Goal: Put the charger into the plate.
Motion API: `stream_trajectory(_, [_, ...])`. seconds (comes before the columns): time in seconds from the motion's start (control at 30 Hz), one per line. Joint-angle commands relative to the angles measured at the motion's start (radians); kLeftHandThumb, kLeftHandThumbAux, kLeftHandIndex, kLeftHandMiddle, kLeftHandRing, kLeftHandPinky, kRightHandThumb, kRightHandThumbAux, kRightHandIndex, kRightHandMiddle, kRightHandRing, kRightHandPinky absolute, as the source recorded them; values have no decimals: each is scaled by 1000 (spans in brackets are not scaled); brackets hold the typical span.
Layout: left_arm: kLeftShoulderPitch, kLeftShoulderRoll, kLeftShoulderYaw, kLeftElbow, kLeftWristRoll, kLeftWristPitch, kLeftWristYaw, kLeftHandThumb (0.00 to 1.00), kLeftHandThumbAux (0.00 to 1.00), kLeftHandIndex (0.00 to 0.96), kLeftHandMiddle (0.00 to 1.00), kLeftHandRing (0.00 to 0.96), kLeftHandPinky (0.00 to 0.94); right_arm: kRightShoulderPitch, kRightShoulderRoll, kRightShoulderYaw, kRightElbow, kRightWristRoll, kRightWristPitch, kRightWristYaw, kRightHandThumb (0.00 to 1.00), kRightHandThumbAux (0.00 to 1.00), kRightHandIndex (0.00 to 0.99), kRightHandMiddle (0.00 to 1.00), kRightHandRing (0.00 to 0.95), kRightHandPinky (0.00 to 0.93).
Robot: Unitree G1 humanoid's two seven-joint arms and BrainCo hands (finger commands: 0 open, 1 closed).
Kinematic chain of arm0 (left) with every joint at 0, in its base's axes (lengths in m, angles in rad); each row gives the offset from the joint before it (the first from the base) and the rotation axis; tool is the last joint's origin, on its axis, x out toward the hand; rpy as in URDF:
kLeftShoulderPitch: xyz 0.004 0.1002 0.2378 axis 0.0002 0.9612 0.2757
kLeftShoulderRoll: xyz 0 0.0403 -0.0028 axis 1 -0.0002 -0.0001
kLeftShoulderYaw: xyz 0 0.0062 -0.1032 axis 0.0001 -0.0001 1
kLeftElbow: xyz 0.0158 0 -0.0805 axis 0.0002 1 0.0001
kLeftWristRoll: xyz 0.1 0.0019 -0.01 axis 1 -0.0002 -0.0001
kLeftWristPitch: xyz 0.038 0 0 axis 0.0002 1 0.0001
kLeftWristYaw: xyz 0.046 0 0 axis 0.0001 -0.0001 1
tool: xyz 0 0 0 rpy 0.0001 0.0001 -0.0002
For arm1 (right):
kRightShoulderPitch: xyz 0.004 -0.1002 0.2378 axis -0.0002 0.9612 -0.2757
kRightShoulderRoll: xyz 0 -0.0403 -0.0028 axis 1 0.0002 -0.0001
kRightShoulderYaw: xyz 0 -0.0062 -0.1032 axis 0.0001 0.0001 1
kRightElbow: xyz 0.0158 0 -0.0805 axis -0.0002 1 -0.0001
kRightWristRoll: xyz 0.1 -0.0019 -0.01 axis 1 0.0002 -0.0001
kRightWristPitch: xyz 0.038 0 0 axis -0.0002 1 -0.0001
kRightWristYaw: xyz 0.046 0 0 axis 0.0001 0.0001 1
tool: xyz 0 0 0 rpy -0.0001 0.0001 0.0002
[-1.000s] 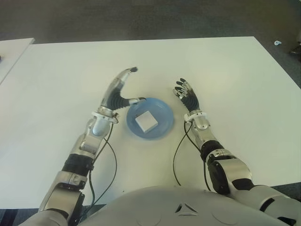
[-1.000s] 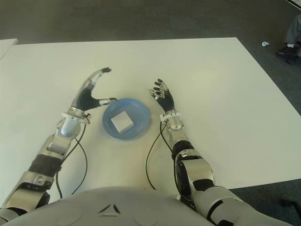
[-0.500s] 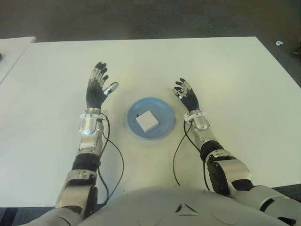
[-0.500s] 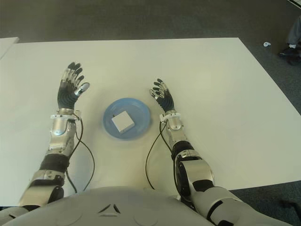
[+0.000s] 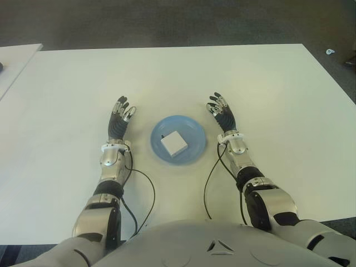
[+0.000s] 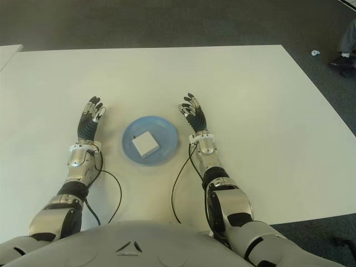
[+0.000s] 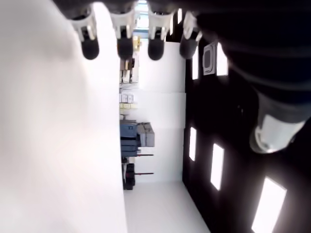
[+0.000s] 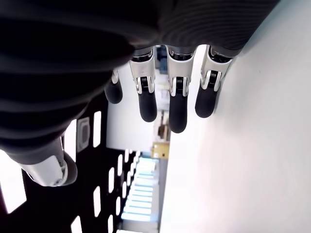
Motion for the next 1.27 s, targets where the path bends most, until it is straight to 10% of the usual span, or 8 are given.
stream_trajectory(0.03, [-8, 7, 8, 56, 30, -11, 12, 0, 481, 0, 0, 0, 0, 109, 14, -5, 72, 4, 77, -7, 111, 549, 0, 172, 218, 197])
stream_trajectory(1.27, [8, 61, 1, 204, 149, -15, 39, 0, 492, 0, 0, 0, 0, 112, 11, -9, 74, 7, 86, -17, 72, 546, 0, 139, 168, 161])
